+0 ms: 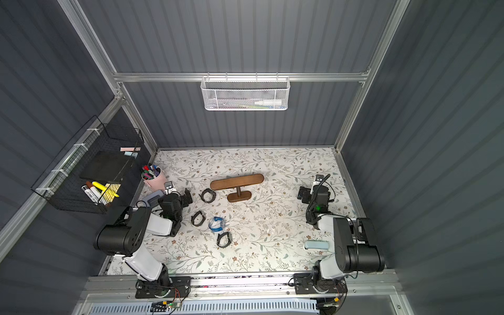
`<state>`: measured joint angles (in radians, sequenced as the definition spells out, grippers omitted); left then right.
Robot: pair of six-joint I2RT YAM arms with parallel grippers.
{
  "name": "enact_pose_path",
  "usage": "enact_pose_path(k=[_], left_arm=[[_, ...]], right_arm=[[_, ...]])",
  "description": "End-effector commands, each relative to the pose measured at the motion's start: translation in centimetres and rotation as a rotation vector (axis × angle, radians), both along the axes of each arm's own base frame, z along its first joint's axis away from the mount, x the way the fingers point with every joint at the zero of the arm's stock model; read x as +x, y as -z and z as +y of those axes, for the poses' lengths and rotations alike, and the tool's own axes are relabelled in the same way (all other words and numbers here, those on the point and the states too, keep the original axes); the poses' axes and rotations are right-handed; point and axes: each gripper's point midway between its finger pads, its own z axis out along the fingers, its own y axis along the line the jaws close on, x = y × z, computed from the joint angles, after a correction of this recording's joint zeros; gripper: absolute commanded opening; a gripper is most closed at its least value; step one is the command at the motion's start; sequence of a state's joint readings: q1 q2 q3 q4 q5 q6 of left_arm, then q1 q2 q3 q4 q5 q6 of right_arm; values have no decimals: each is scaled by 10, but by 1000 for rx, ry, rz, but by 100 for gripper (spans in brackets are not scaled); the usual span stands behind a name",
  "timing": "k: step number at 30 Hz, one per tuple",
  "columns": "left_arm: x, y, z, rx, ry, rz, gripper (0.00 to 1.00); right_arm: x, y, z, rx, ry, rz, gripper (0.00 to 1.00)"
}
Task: Place watch on stand
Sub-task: Pick up the watch at the center of the board.
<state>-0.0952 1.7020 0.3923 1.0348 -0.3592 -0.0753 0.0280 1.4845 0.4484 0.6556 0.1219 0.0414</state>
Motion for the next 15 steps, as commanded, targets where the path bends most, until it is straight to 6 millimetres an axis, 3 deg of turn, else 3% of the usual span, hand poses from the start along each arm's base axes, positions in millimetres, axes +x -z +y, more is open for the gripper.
enact_pose_path(k=[1,15], left_arm=[[3,-5,3,-7,-19,-12,99],[4,-5,3,-7,-19,-11,99]], right_arm=[[5,-5,11,12,-68,-7,99],[6,-4,6,30,-54,1,99]])
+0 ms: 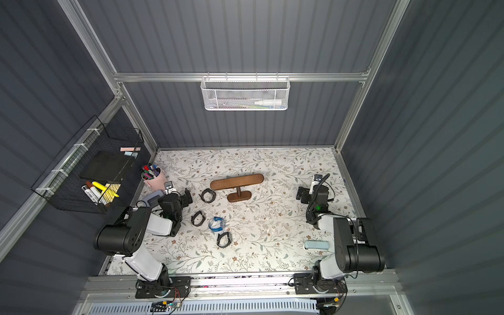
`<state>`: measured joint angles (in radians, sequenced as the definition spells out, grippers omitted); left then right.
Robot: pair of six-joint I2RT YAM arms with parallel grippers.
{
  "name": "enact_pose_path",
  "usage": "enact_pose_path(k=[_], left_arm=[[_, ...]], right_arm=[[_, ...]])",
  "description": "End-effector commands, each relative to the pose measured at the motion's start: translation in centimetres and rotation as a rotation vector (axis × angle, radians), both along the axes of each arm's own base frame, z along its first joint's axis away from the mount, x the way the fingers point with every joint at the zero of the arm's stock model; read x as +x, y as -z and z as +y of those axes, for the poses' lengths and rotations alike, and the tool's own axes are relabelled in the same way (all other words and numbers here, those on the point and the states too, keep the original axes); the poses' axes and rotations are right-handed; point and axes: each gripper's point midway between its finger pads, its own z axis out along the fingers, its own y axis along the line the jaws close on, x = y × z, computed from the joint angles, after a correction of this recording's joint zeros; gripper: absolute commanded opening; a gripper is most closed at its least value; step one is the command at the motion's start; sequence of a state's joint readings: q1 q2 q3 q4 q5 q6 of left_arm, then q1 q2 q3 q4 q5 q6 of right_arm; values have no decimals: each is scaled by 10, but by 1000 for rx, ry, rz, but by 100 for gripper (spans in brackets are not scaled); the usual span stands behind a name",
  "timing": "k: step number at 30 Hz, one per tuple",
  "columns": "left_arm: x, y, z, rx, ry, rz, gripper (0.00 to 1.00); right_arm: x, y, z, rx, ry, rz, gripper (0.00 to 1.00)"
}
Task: Place watch on stand
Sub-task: Pick up the watch at the center of the board.
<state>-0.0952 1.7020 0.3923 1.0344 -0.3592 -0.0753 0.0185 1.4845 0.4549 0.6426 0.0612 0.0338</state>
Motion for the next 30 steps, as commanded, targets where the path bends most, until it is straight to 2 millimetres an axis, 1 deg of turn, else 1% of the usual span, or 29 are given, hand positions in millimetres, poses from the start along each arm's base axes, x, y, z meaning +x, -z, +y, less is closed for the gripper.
enact_pose_path(k=[1,7,9,10,11,12,14,15,16,17,18,19,20,21,24,25,28,30], left_arm=[[4,-5,2,-7,-18,-11,99],[4,-4,3,-5,-19,-9,99],[4,-5,2,-6,-18,-11,99],[3,-5,3,-6,-18,-14,99],[5,-11,3,-4,-24,-33,99],[4,-13,6,-2,-41,-15,99],[7,-24,8,11,-55,6,99],[7,-30,9,23,-70,21,99],[6,-38,12,19,-105,43,99],[4,-48,17,-23,-165,53,98],[2,-52,21,-59,-210,71,98],[-2,-57,26,-97,-266,83,97],[-4,-61,27,-120,-288,103,94],[-4,-63,22,-138,-270,121,91],[-4,-69,10,-249,-261,164,88],[-3,-70,6,-277,-255,197,87],[0,-70,-14,-329,-179,324,79],[-6,-66,-22,-352,-160,417,77]], right_arm=[[5,-5,0,9,-7,-8,99],[4,-5,0,11,-11,-7,99],[4,-11,8,9,-57,-23,99],[4,-16,8,5,-59,-35,99],[2,-22,6,-2,-51,-41,99],[-1,-29,3,0,-32,-40,99],[-10,-43,-2,9,14,9,99],[-15,-51,-3,28,32,32,99],[-21,-68,-1,36,30,23,99],[-27,-79,0,47,33,20,99],[-32,-86,2,63,33,19,99],[-37,-95,7,86,18,10,99],[-42,-103,14,112,-7,6,99],[-46,-108,21,134,-32,7,99],[-53,-128,44,203,-114,6,99],[-54,-135,56,224,-162,7,99],[-58,-154,93,277,-284,36,99],[-60,-164,118,293,-361,52,99]])
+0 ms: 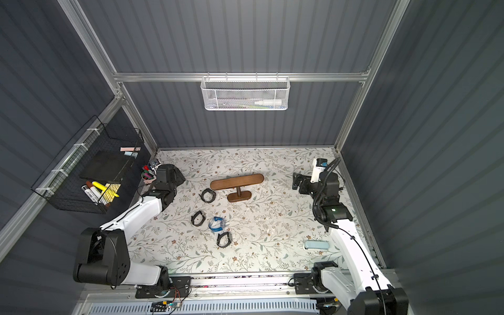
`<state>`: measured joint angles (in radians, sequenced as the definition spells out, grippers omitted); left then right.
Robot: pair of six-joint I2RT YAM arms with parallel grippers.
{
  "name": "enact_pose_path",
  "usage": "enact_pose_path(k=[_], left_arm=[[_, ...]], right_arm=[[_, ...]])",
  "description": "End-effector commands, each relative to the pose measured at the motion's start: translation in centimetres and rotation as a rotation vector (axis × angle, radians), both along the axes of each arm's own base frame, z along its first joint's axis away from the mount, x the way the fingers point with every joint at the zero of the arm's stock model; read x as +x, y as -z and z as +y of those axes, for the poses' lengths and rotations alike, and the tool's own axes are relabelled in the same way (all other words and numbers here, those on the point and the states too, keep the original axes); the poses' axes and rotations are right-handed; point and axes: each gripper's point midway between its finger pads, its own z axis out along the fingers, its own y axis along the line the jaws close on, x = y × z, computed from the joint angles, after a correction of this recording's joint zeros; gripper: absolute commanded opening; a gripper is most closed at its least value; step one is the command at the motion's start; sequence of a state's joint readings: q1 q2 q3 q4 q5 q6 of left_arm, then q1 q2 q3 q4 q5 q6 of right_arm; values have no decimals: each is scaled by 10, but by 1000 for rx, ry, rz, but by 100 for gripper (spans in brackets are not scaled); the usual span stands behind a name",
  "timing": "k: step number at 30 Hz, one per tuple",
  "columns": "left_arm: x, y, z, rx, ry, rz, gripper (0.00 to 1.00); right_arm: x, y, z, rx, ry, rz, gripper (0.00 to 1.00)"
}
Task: Place watch on stand
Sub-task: Pick up the watch at the center of the board.
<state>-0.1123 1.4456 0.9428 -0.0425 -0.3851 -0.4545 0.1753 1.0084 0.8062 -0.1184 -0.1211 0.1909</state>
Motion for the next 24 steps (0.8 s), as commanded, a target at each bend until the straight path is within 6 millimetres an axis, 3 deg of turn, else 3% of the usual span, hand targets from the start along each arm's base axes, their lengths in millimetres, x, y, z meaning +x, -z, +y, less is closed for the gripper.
enact_pose_path(k=[1,9,11,17,24], left_arm=[[-35,39,-20,-105,55,294,75],[-77,68,-58,-294,189,514,65],[-71,71,-73,-396,208,483,61],[-48,78,-97,-543,232,459,60],[-23,70,-109,-704,176,327,53]], right_arm=[[-15,-5,46,65,-156,88,99],[-27,-29,139,195,-397,130,99],[-30,-38,159,204,-444,120,99],[-53,-33,214,220,-609,159,99],[-79,-21,250,243,-708,165,99]])
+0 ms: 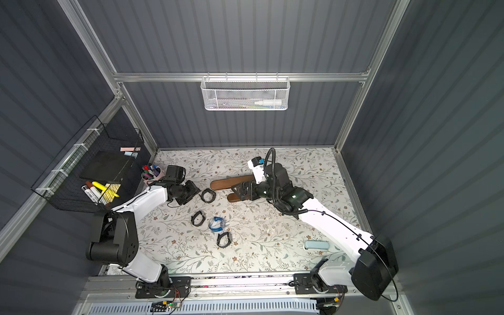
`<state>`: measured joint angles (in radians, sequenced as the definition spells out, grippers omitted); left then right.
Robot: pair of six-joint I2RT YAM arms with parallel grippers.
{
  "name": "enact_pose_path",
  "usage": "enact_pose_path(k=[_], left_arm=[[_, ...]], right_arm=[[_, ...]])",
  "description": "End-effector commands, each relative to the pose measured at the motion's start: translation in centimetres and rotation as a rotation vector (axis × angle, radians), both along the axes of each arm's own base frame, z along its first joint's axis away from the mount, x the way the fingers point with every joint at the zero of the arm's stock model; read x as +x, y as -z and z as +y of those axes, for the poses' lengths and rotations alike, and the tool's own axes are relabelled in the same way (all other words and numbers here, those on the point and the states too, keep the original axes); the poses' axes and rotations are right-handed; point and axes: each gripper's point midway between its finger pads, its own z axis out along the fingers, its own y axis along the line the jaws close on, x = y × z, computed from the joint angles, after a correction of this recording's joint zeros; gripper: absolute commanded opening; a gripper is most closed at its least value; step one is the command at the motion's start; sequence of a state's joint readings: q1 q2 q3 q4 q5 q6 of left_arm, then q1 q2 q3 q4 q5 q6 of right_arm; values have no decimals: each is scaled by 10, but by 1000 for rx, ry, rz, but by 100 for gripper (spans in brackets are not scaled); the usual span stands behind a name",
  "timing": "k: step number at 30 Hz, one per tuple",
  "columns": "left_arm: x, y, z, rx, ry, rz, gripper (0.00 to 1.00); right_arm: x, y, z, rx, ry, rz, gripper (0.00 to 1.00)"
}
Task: Place watch on stand
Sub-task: Pick up the watch at the center of the board.
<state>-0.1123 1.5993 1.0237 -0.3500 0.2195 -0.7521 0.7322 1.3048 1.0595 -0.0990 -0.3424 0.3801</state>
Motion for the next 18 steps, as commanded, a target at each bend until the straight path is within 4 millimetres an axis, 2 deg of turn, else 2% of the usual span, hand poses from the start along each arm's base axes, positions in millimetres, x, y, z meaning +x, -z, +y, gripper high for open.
enact_pose_path(k=[1,6,10,14,18], left_arm=[[14,-15,-10,-105,-68,-67,53],[17,-7,-16,-170,-103,-45,52],[19,1,-31,-241,-97,-29,50],[21,0,-43,-243,-77,-21,50],[18,8,-53,-242,-64,17,48]], right_arm=[[-7,-1,14,37,-34,-1,99],[-11,5,19,16,-61,5,99],[-17,1,18,18,-80,-25,99],[-17,5,14,3,-65,-32,99],[-17,8,12,-6,-61,-29,99]])
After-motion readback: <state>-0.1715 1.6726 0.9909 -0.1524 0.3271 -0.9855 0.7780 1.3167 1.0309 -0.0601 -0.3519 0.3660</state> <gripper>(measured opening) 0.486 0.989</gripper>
